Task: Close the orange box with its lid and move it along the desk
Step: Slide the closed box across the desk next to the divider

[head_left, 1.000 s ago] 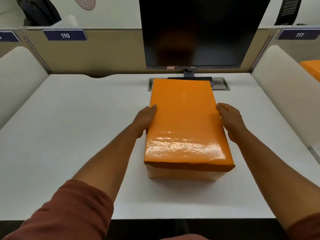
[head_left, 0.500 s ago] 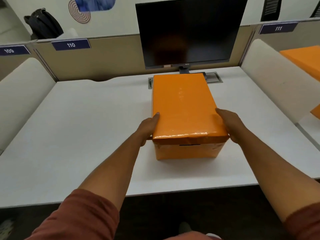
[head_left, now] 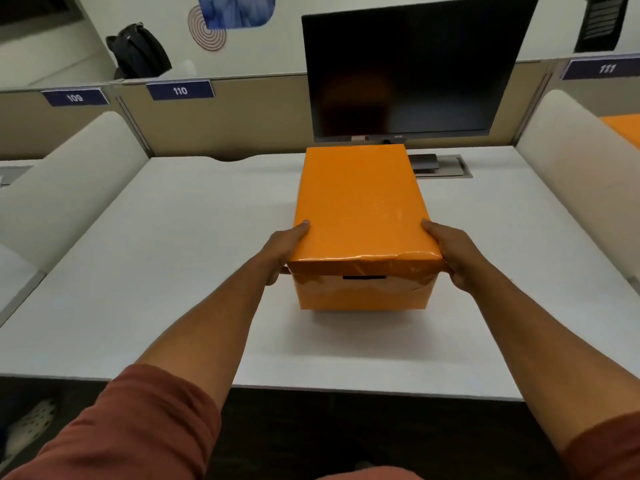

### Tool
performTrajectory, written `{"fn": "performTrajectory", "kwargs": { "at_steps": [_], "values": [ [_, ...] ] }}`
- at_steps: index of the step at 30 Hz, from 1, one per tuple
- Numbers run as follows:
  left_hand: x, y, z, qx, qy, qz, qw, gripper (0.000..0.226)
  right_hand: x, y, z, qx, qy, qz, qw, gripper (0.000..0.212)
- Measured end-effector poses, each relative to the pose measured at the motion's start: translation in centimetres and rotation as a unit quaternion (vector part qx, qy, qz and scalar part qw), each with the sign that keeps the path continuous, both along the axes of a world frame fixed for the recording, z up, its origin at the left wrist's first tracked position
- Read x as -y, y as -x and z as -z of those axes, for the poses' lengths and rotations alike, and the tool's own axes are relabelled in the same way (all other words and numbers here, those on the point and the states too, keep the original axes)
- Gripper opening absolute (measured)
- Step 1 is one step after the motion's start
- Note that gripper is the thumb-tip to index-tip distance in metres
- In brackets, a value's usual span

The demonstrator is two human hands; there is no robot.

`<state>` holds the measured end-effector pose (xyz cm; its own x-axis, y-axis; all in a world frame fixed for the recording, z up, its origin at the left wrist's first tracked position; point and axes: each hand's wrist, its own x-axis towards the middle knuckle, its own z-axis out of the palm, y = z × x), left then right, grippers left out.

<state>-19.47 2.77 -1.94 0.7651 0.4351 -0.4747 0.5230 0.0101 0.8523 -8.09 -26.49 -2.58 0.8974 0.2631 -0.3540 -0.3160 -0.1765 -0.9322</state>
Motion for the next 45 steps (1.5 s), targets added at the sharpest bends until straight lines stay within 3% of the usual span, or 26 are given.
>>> {"fn": "performTrajectory", "kwargs": {
  "at_steps": [13, 28, 38, 45],
  "values": [
    [-10.7, 4.4, -1.4, 0.092, 0.021, -0.155, 0.983, 0.057, -14.4, -1.9, -1.3, 0.038, 0.008, -0.082, 0.996, 0.059],
    [-33.8, 9.7, -1.4, 0.072, -0.024, -0.174, 0.982, 0.049, -39.1, 1.5, 0.6, 0.050, -0.027, -0.128, 0.990, 0.057],
    [-49.4, 12.6, -2.4, 0.030, -0.190, -0.133, 0.972, 0.042, -54.8, 5.1, 0.9, 0.045, -0.041, -0.140, 0.988, 0.029],
    [-53.6, 13.0, -1.9, 0.018, -0.316, -0.073, 0.946, 0.042, -59.4, 6.3, 1.5, 0.049, -0.033, -0.124, 0.990, 0.012]
  ]
}}
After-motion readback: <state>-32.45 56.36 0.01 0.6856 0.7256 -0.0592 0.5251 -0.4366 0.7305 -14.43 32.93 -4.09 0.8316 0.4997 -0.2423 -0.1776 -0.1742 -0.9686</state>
